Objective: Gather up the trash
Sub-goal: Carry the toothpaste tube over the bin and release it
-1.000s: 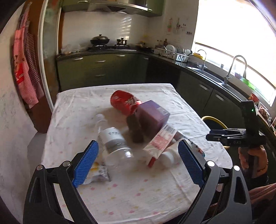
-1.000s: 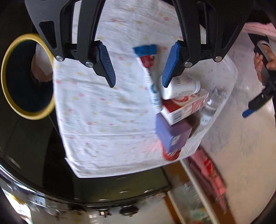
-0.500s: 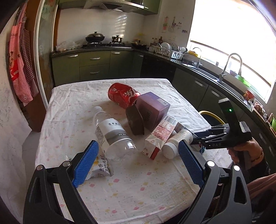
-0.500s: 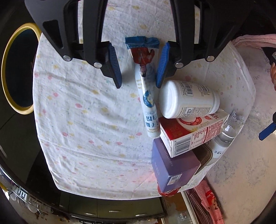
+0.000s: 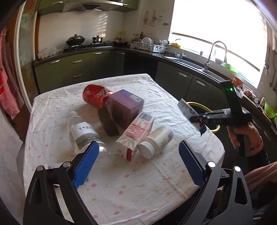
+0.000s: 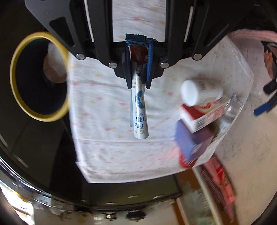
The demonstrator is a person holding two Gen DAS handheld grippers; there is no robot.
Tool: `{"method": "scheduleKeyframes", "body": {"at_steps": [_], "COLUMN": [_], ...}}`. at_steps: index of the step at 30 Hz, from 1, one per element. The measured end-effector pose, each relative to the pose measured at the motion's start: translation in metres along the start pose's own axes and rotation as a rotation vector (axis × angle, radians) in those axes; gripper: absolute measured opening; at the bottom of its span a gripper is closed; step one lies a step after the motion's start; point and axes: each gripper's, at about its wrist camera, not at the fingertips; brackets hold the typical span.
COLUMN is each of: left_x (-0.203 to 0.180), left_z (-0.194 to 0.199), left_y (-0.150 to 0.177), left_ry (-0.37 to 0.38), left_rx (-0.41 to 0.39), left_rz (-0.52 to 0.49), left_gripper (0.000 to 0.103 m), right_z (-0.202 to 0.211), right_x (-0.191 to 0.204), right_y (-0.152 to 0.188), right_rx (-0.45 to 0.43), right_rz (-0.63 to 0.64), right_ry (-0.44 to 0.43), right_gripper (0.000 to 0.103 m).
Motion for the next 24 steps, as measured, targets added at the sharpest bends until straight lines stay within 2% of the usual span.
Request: {"method": "scheduleKeyframes", "body": {"at_steps": [6, 11, 12, 14, 15, 17, 21, 24], "left_x": [-0.023, -0.034, -0.035, -0.039, -0.041, -0.043, -0.046, -0.05], "left_z": [-0.007, -0.014, -0.016, -0.021, -0.023, -0.028, -0.039, -0.051], "left_y": [-0.004, -0.007, -0.008, -0.009, -0.009, -0.01, -0.01, -0.012], "left_ry": [0.049, 0.104, 0.107, 0.107, 0.114, 0.135, 0.19, 0.285], "left_rx": [0.001, 0.016, 0.021, 0.033, 0.039, 0.051, 0.072, 0.095], "left_rz": [-0.071, -0.092, -0.094, -0.099, -0.101, -0.102, -0.123, -0.158], "left_gripper": [0.092, 0.092, 0.092, 0.092, 0.092, 0.093, 0.093, 0.093], "right_z": [0.007, -0.017, -0.022, -0.03, -0.032, -0.03, -0.022, -0.012], "right_x": [-0.103, -0.165, -0.173, -0.188, -0.192, -0.196, -0.193, -0.183], "right_y": [0.002, 0.01, 0.011, 0.013, 0.015, 0.021, 0.032, 0.039], "right_rx": [-0.017, 0.041, 0.049, 0.064, 0.061, 0.04, 0.012, -0.004], "right_rz": [-0.231, -0.345, -0.361, -0.397, -0.411, -0.436, -0.454, -0.44], "right_ry": [0.197, 0.276, 0.285, 0.312, 0.327, 0.34, 0.306, 0.273], "right_gripper": [0.016, 0.017, 0.022, 0.038, 0.04, 0.04, 0.043, 0.046]}}
Point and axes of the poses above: each gripper's, at about its wrist camera, not at the fingertips, and z roughly against the way its jaws point, x to its left, y to its underside
